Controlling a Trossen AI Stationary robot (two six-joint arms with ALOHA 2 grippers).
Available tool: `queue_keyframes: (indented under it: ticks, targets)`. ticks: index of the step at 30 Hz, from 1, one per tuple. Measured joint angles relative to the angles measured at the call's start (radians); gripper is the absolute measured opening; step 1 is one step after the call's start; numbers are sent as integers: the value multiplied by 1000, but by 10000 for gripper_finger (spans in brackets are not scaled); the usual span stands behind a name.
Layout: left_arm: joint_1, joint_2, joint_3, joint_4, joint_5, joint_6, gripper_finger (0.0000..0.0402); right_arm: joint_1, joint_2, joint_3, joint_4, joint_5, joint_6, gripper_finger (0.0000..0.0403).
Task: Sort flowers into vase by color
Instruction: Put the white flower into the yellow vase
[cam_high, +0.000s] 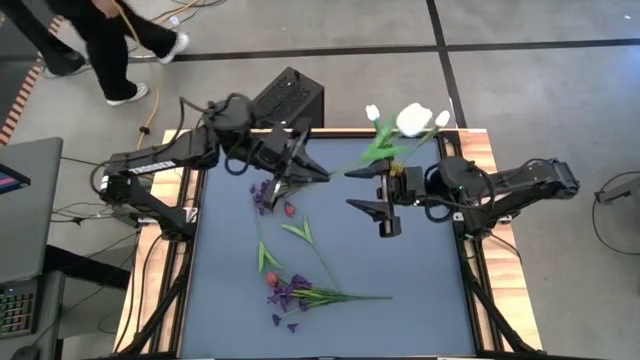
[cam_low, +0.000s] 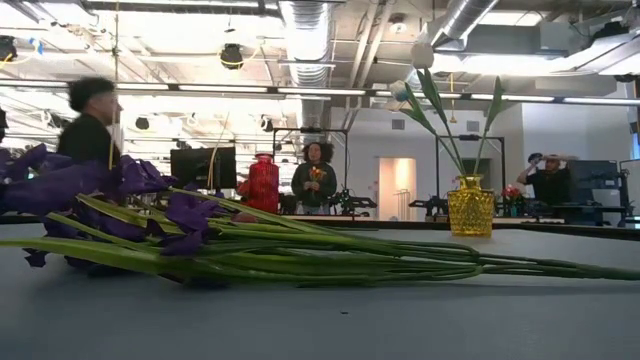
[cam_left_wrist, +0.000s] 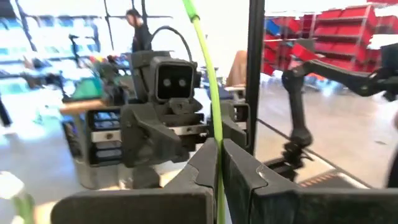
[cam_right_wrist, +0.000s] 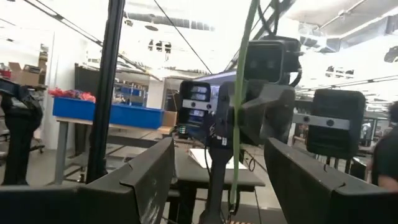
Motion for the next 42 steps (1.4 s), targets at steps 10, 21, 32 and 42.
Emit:
queue_keyframes:
  ticks: [10,21,32,42]
  targets:
    - [-12,-114,-318,426,-113,-93,0,-26,19,84,-73,0,1,276]
    - [-11,-196,-613,687,-187,-133,0,-99,105,88,-35,-6,111,276]
    - [-12,-204,-703,704,-219,-138,0,-138,141,88,11,-59,169,276]
    - [-12,-204,-705,707,-251,-132,0,-163,141,88,7,-56,194,243]
